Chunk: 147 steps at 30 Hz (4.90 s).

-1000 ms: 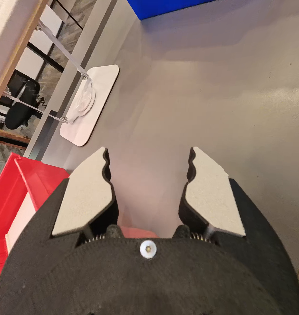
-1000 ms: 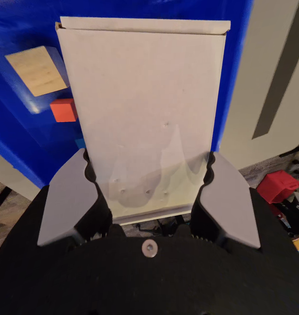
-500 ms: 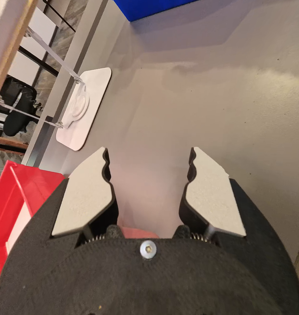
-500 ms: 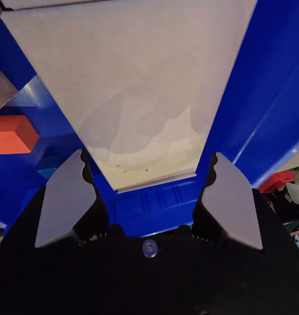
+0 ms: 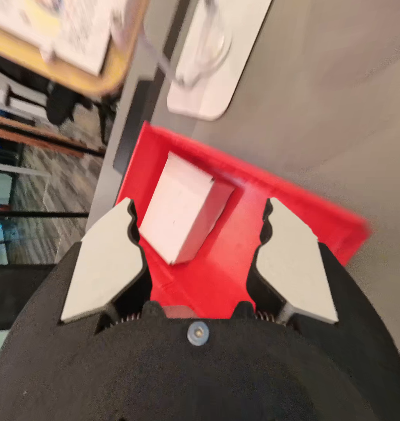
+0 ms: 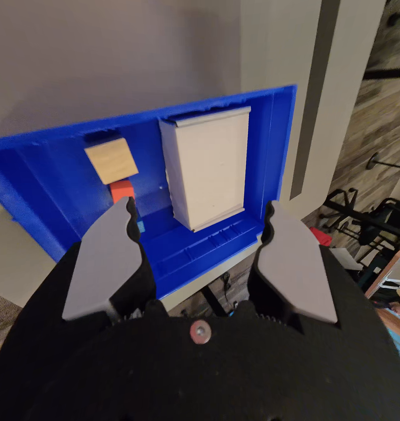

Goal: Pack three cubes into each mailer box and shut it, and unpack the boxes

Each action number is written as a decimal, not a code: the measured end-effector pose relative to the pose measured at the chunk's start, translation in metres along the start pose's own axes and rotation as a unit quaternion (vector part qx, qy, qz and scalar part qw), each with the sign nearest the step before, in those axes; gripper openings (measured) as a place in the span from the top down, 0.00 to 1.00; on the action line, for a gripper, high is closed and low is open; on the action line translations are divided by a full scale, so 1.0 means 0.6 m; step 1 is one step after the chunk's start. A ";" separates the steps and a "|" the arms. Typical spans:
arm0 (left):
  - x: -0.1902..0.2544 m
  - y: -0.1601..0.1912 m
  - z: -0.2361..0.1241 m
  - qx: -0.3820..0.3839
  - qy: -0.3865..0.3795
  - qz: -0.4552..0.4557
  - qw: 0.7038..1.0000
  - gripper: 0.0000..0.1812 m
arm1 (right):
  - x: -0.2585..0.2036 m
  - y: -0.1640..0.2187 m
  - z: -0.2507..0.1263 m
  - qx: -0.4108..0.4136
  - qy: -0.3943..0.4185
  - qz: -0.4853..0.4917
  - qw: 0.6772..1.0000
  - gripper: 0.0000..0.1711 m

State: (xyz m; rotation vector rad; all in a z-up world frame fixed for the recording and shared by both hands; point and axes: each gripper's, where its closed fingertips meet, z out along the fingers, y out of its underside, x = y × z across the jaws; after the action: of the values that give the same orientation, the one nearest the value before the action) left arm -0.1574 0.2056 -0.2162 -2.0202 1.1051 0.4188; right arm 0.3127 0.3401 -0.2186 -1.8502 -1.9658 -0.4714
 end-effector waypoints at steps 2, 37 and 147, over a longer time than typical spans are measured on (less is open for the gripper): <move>-0.041 0.049 0.033 -0.044 0.013 0.036 0.998 0.42 | -0.021 -0.017 -0.020 0.019 0.006 0.000 1.000 0.40; -0.131 0.125 0.098 -0.227 0.158 0.081 0.958 0.29 | -0.195 -0.212 -0.071 0.170 -0.043 -0.056 0.983 0.47; 0.282 -0.192 0.107 0.049 0.114 0.041 0.991 0.60 | -0.238 -0.356 -0.068 0.297 0.170 -0.154 0.927 0.88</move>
State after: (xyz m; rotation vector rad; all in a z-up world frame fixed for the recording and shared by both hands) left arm 0.0378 0.1958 -0.3044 -1.9761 1.3250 0.1716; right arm 0.1087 0.1817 -0.2496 -1.0206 -1.8815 -0.2211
